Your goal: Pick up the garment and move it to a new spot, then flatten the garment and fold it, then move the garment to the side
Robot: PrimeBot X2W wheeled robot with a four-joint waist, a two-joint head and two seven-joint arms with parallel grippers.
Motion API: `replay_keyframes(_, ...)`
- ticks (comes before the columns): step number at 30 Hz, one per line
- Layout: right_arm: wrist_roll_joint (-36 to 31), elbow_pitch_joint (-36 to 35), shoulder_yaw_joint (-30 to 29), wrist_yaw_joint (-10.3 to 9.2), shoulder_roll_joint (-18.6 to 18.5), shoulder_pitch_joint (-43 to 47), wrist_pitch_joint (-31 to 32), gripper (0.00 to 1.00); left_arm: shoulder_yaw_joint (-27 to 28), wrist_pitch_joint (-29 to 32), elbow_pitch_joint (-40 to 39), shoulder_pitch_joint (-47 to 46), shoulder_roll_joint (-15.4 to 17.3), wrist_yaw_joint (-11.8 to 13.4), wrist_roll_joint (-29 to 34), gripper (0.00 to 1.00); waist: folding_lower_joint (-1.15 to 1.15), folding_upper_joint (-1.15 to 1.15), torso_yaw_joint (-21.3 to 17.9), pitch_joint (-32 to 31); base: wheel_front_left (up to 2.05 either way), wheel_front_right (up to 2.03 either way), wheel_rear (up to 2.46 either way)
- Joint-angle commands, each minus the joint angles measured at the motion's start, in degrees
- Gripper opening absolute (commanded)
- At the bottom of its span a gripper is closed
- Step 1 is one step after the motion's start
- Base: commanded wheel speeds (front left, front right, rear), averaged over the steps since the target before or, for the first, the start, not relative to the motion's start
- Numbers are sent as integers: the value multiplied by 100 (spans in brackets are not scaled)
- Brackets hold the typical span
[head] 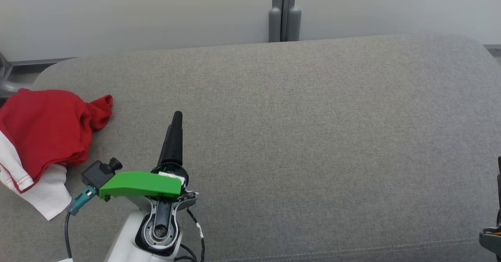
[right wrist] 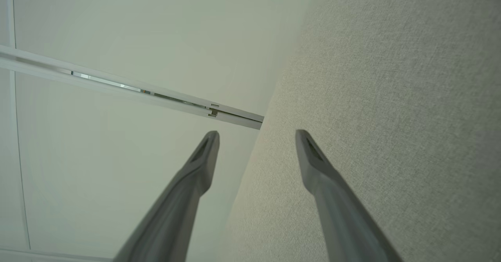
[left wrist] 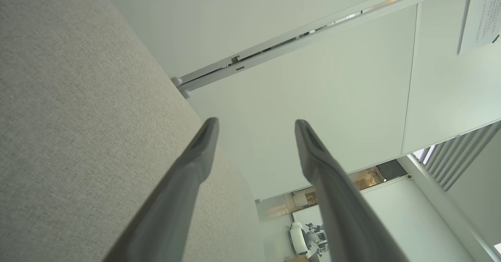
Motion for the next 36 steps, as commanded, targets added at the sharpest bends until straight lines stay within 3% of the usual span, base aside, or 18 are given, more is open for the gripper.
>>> replay_keyframes(1, -309, -122, 74, 2, -128, -181, -75, 100, 118, -32, -149, -107, -25, 1, 291, 100, 0, 0, 3, 3, 0, 0, 0)
replay_keyframes(13, -2465, 31, 660, 3, -26, -408, -514, 100, 353, -82, -309, 39, 131, 80, 2616, 100, 0, 0, 25, -6, 0, 0, 0)
replay_keyframes(25, -3544, 221, 1539, 3, -113, -542, -869, 100, 420, -122, -212, 184, 376, 401, 4232, 100, 0, 0, 33, -51, 0, 0, 0)
replay_keyframes(36, -4433, 305, 1884, 3, -181, -525, -1164, 100, 601, -155, -154, 372, 504, 670, 5148, 100, 0, 0, 64, -109, 0, 0, 0)
